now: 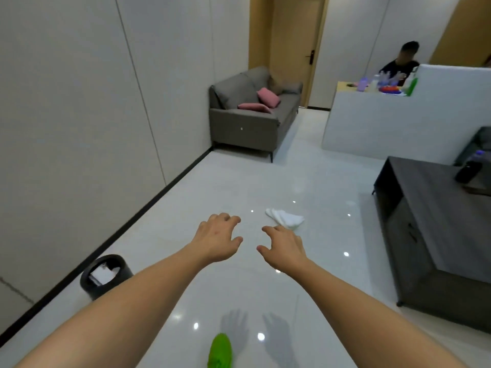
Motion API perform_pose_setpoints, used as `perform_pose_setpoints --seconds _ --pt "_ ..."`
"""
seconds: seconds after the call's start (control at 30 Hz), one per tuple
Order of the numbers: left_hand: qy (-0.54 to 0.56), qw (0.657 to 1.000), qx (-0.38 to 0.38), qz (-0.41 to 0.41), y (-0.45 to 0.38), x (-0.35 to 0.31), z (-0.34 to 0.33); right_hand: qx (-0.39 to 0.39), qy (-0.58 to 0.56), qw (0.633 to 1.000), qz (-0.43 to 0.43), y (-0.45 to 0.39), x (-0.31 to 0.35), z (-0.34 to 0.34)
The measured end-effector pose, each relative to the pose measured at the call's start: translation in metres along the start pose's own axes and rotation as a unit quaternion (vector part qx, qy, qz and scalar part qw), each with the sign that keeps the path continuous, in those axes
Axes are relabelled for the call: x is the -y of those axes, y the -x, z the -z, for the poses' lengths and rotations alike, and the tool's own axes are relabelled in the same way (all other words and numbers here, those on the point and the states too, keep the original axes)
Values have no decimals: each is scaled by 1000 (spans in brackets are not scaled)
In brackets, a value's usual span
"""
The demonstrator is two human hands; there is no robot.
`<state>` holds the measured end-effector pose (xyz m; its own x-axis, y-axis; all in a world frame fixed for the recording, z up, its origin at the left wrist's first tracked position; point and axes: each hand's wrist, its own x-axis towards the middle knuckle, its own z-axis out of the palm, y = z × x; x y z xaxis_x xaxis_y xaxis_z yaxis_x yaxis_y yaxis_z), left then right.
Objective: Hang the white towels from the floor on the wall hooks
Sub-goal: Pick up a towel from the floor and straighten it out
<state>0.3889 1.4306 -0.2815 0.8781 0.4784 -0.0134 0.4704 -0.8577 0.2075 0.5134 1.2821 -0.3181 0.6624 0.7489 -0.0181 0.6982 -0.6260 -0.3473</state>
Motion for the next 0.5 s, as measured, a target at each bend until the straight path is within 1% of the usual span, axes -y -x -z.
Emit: perform_pose_setpoints --seconds 0.13,0.33,0.5 --pt "10 999 22 -44 -99 8 -11 -9 11 998 -55 -71 -30 3" --pt "13 995 65 -77 -234 40 -15 16 -4 991 -135 -181 -56 5" --pt "31 994 86 -56 -330 65 -22 54 -18 980 -193 -239 -78 -13"
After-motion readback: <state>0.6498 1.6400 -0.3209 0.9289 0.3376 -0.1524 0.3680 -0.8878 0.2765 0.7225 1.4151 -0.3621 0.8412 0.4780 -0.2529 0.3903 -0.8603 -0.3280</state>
